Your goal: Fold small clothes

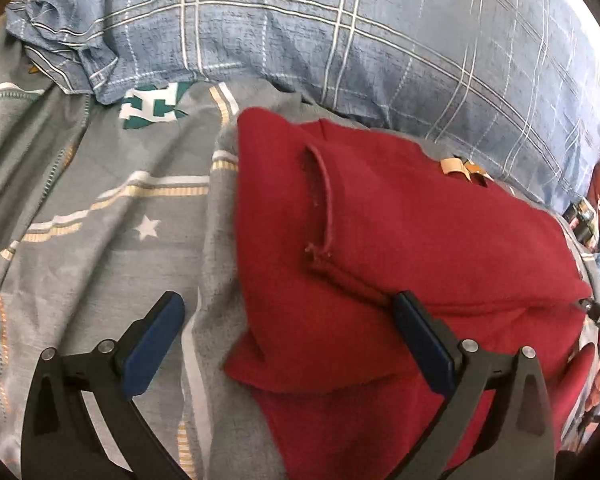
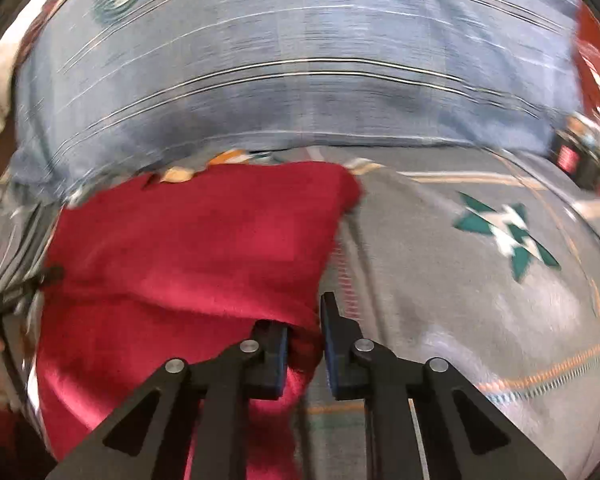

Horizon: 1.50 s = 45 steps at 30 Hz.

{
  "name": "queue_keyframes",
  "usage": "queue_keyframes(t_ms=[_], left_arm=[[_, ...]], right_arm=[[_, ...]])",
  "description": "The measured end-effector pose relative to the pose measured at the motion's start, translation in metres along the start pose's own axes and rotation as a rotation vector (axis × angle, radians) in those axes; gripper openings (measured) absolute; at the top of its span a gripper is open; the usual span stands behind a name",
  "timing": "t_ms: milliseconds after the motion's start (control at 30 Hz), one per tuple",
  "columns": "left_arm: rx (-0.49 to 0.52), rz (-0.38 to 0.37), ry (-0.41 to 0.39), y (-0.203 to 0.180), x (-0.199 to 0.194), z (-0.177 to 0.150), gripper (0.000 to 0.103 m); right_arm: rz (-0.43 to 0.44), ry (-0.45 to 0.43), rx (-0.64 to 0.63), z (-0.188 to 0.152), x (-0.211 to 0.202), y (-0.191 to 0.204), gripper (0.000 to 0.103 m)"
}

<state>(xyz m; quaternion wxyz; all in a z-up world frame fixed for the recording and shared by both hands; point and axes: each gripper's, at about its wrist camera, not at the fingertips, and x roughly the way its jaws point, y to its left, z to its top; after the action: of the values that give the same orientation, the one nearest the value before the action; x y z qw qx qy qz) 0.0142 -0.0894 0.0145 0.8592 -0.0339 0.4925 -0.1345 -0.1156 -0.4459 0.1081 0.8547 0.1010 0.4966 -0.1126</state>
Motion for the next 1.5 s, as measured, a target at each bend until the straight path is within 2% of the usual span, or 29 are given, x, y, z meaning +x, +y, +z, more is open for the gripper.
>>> queue_keyframes(t_ms=[67, 100, 133, 167, 267, 333, 400, 500, 600, 700, 767, 800, 867, 900, 933, 1033, 1200, 1233, 1267, 1300, 1333, 1400, 1500], left_arm=[[0.02, 0.01, -0.005, -0.004, 0.0, 0.0, 0.103], [0.025, 0.011, -0.004, -0.005, -0.001, 0.0, 0.103], [0.027, 0.01, -0.003, -0.005, -0.003, -0.001, 0.103], [0.028, 0.007, -0.002, -0.005, -0.005, -0.003, 0.103], [0.042, -0.03, -0.004, -0.008, -0.02, -0.012, 0.103], [0.072, -0.068, -0.006, -0.012, -0.035, -0.023, 0.103], [0.101, -0.082, -0.005, -0.017, -0.048, -0.036, 0.103], [0.143, -0.092, -0.012, -0.027, -0.067, -0.053, 0.103], [0.147, -0.057, -0.027, -0.027, -0.086, -0.074, 0.103], [0.136, -0.03, -0.033, -0.019, -0.099, -0.096, 0.103], [0.134, -0.015, -0.027, -0.015, -0.103, -0.106, 0.103], [0.13, -0.012, -0.022, -0.013, -0.103, -0.111, 0.103], [0.113, -0.006, -0.012, -0.009, -0.103, -0.118, 0.103], [0.105, -0.006, -0.009, -0.007, -0.104, -0.121, 0.103], [0.098, -0.008, -0.007, -0.006, -0.104, -0.122, 0.103], [0.081, -0.019, -0.006, -0.005, -0.108, -0.129, 0.103], [0.083, -0.021, 0.006, -0.009, -0.113, -0.14, 0.103], [0.085, -0.022, 0.009, -0.01, -0.114, -0.142, 0.103], [0.087, -0.022, 0.009, -0.011, -0.116, -0.145, 0.103], [0.086, -0.022, 0.009, -0.012, -0.117, -0.148, 0.103], [0.081, -0.026, 0.009, -0.012, -0.119, -0.15, 0.103], [0.066, -0.038, 0.016, -0.012, -0.122, -0.154, 0.103], [0.06, -0.056, 0.029, -0.014, -0.124, -0.16, 0.103]], right_arm=[[0.002, 0.047, 0.046, -0.008, 0.015, -0.009, 0.015], [0.004, 0.025, 0.053, -0.009, 0.013, -0.01, 0.019], [0.012, 0.026, 0.06, -0.008, 0.009, -0.01, 0.031], [0.023, 0.041, 0.081, -0.007, 0.001, -0.012, 0.034], [0.093, 0.008, 0.125, -0.017, -0.033, -0.017, 0.049], [0.123, 0.003, 0.122, -0.029, -0.051, -0.018, 0.064], [0.152, 0.013, 0.101, -0.048, -0.072, -0.018, 0.069], [0.161, 0.022, 0.098, -0.07, -0.087, -0.023, 0.07], [0.17, 0.057, 0.129, -0.089, -0.086, -0.027, 0.07], [0.187, 0.055, 0.157, -0.109, -0.086, -0.029, 0.07], [0.151, 0.087, 0.155, -0.121, -0.077, -0.029, 0.07], [0.122, 0.102, 0.143, -0.125, -0.072, -0.029, 0.067], [0.046, 0.098, 0.073, -0.134, -0.071, -0.021, 0.044], [0.046, 0.1, 0.039, -0.134, -0.074, -0.016, 0.006], [0.07, 0.101, 0.034, -0.135, -0.078, -0.013, 0.007], [0.059, 0.058, 0.019, -0.139, -0.094, -0.009, 0.007], [0.038, 0.097, 0.03, -0.152, -0.093, -0.018, 0.008], [0.052, 0.099, 0.043, -0.154, -0.092, -0.02, 0.014], [0.061, 0.092, 0.064, -0.156, -0.095, -0.022, 0.015], [0.077, 0.081, 0.094, -0.156, -0.096, -0.025, 0.023], [0.116, 0.067, 0.147, -0.158, -0.098, -0.03, 0.046], [0.173, 0.064, 0.205, -0.159, -0.098, -0.036, 0.067], [0.163, 0.07, 0.184, -0.159, -0.098, -0.033, 0.067]])
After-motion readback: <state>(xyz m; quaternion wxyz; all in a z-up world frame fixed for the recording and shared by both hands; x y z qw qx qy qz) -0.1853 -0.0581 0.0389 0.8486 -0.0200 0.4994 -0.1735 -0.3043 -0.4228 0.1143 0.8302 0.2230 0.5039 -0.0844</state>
